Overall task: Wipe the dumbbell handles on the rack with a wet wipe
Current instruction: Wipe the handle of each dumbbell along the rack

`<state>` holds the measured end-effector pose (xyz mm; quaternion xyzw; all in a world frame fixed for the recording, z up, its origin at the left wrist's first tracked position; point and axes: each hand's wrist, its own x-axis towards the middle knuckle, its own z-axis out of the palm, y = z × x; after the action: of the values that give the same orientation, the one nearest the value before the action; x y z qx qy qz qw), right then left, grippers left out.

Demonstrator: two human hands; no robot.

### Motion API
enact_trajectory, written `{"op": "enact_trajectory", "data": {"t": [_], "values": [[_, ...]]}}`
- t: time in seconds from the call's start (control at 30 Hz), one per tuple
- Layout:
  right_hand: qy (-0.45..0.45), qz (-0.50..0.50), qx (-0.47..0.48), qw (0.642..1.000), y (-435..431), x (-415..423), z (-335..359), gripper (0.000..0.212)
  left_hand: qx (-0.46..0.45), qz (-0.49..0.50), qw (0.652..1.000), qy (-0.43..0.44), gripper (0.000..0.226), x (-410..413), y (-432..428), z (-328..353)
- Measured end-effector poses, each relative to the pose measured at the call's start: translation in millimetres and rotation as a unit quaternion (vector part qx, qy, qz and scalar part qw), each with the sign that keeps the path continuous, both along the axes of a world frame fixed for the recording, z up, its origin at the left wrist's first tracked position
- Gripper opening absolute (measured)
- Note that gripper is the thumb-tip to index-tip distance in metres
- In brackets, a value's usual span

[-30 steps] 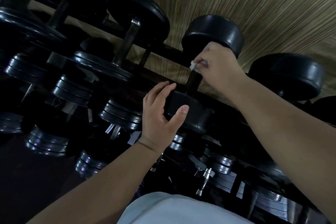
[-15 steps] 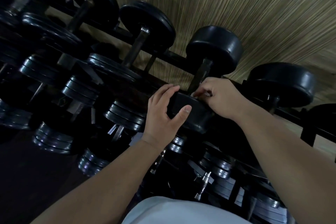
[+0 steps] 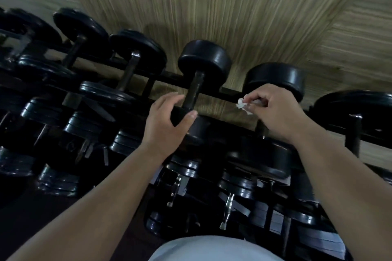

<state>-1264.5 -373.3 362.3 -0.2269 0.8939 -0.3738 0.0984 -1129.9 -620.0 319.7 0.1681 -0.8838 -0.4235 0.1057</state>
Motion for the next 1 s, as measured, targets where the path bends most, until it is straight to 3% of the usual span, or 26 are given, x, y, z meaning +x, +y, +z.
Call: {"op": "enact_trajectory", "data": {"t": [0.13,0.3,0.37,0.53,0.8,1.0], "values": [[0.016,-0.037,0.036,0.999,36.8,-4.2,1.5,0.006,-0.078,-0.116,0.989,0.049,0.055,-13.5,51.9,14.7],[0.027,-0.19,0.02,0.981,71.4,-11.3,-27.2,0.008,0.01,-0.256,0.954,-0.157,0.051,-31.6,106.2,16.1],[0.028,-0.209,0.004,0.978,77.4,-13.9,-44.8,0.01,0.038,-0.258,0.946,-0.192,0.049,-32.3,119.7,14.3],[0.124,-0.174,-0.023,0.977,65.1,-27.7,-67.8,0.017,0.043,-0.213,0.962,-0.166,0.047,-26.3,131.0,6.0],[0.131,-0.126,-0.05,0.982,55.4,-37.0,-83.1,0.023,0.086,-0.182,0.963,-0.177,0.045,-15.4,134.0,-0.8],[0.035,-0.077,-0.008,0.996,60.7,-24.7,-68.1,0.012,0.066,-0.184,0.966,-0.167,0.047,-16.7,134.3,-5.0]]}}
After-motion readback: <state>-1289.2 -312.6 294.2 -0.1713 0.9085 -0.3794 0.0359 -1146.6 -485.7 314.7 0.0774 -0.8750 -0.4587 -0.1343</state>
